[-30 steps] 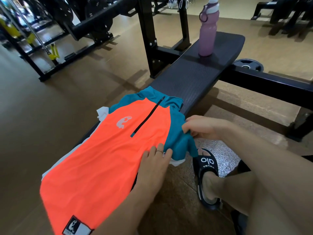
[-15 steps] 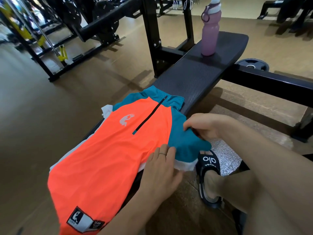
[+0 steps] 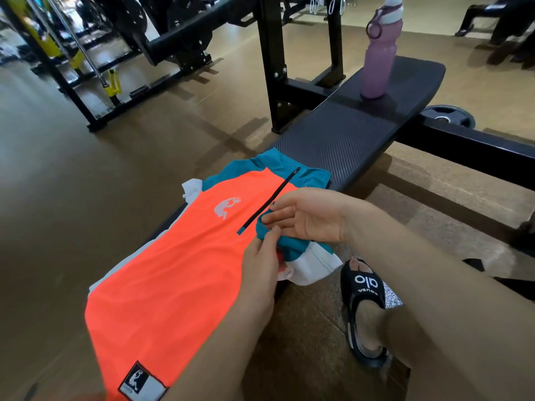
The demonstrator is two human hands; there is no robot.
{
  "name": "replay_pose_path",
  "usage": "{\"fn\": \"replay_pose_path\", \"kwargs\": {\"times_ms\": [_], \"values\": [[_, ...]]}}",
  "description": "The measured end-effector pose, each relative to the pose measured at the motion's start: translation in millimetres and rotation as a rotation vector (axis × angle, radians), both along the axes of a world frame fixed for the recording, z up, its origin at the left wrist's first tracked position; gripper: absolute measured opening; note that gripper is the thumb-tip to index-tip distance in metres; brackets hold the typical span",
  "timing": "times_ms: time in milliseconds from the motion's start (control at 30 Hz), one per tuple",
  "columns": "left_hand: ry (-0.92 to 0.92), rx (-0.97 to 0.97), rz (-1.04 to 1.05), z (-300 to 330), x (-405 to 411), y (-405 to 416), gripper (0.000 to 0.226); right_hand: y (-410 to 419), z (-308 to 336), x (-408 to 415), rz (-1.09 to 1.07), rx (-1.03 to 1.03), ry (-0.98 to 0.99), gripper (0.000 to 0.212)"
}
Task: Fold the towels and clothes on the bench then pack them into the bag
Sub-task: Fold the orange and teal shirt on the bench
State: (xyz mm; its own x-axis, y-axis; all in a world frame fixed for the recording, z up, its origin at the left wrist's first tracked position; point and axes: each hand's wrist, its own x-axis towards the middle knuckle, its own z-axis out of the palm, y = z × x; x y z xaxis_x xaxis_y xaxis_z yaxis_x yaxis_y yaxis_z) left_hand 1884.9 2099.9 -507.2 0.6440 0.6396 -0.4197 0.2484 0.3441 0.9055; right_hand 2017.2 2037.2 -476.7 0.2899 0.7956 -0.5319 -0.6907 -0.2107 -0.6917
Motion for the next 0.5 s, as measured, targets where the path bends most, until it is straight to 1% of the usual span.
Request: {"fn": "replay_pose_path", "kwargs": {"times_ms": [67, 133, 233, 333, 367, 433, 467, 500], "values": [[0.045, -0.064, -0.036, 3.5, -3.4, 7.4, 0.024, 4.6, 0.2, 0.5, 0.021, -0.023, -0.056, 0.019], [0.057, -0.122, -0.027, 7.5, -6.6, 16.7, 0.033, 5.9, -0.7, 5.5, 0.034, -0.075, -0.196, 0.015], [0.042, -0.186, -0.055, 13.5, -12.8, 39.6, 0.034, 2.9, -7.3, 18.3, 0.055, -0.208, -0.362, 0.020], [0.082, -0.281, -0.151, 17.8, -19.4, 63.7, 0.028, -0.4, -15.7, 19.7, 0.262, -0.381, -0.549, 0.031], [0.128, -0.268, -0.176, 16.9, -21.4, 71.8, 0.025, 0.4, -17.8, 16.6, 0.339, -0.408, -0.565, 0.039], [0.268, -0.145, -0.194, 11.8, -24.6, 90.2, 0.019, 4.9, -19.3, 7.5, 0.457, -0.403, -0.532, 0.052], [0.328, -0.091, -0.180, 10.3, -26.5, 98.8, 0.017, 8.4, -18.3, 0.9, 0.501, -0.378, -0.501, 0.050], [0.377, -0.055, -0.151, 7.2, -27.8, 107.9, 0.016, 13.1, -18.2, -6.0, 0.541, -0.351, -0.476, 0.043]]}}
